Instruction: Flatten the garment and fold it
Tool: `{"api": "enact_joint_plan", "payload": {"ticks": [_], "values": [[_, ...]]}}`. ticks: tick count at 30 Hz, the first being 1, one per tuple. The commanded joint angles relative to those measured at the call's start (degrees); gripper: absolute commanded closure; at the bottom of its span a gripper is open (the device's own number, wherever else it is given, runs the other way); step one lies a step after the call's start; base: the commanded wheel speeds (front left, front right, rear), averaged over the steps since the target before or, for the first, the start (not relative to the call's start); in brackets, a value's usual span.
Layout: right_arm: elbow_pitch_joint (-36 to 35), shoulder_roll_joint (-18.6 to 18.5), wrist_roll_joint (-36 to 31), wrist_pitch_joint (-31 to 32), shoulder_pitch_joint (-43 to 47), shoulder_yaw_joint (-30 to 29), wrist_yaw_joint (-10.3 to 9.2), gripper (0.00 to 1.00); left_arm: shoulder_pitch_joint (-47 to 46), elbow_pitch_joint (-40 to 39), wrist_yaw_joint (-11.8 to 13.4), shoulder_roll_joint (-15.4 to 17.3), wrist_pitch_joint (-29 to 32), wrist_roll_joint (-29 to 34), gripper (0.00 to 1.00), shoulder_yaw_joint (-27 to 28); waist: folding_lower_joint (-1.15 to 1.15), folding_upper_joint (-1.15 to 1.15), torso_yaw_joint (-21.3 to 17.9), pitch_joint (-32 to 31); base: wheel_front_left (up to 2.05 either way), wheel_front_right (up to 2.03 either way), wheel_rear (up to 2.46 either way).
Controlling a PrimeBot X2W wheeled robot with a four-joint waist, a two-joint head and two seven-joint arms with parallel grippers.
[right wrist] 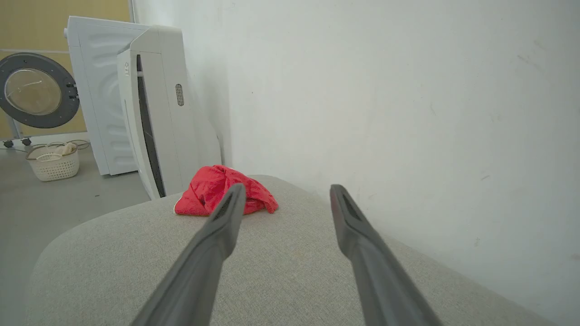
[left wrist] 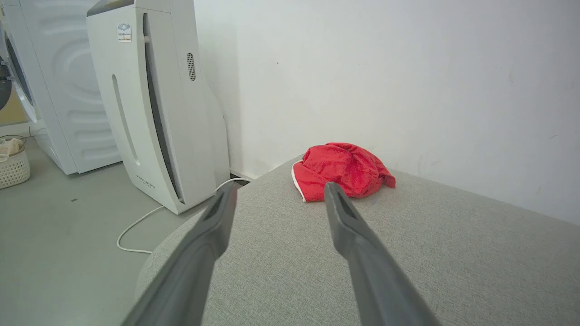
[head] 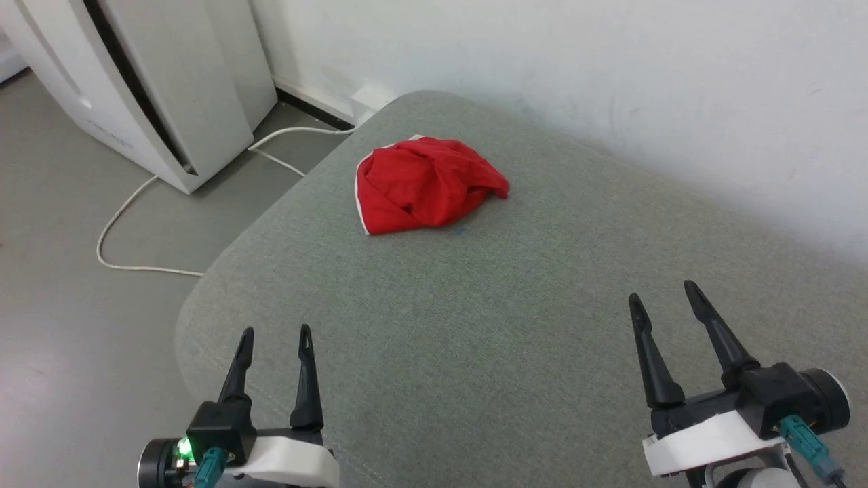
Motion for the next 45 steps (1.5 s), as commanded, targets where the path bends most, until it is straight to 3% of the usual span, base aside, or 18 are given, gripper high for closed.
{"api": "enact_joint_plan", "payload": {"ticks": [1,18,25,29,36,45], "values": [[0.07,0.21,-0.55,-0.58,0.55,0.04,-0.12,0.0,0.5,0.05,0.35,-0.11,-0.47,-0.37,0.0,-0.25,-0.01,-0.01,0.29,0.18,0.0,0.0,0.0],[0.64,0.21,-0.95,-0.58,0.34,0.16,-0.12,0.0,0.18,-0.34,0.53,-0.11,-0.47,-0.47,0.0,-0.64,-0.01,-0.01,-0.65,0.77,0.0,0.0,0.0],[-0.09,0.21,-2.72,-0.58,0.16,1.67,-0.12,0.0,-2.79,1.17,-1.88,0.36,-0.47,0.11,0.0,-0.11,-0.01,-0.01,-3.24,3.71,0.0,0.0,0.0],[-0.9,-0.63,-4.29,-0.58,-0.19,2.81,-0.12,0.0,-8.22,7.35,-3.65,1.36,-0.23,-0.78,0.0,0.29,-0.01,-0.01,-5.99,7.24,0.0,0.0,0.0],[-3.85,-4.06,-5.21,-0.58,-1.91,5.9,-0.12,0.0,-23.45,16.81,-7.98,5.62,6.42,-3.24,0.0,1.77,-0.01,-0.01,-12.39,15.47,0.0,0.0,0.0],[-8.67,-6.46,-5.03,-0.58,-5.84,7.31,-0.12,0.0,-40.86,28.43,-13.01,14.03,22.56,-7.58,0.0,2.28,-0.01,-0.01,-20.69,25.44,0.0,0.0,0.0]]}}
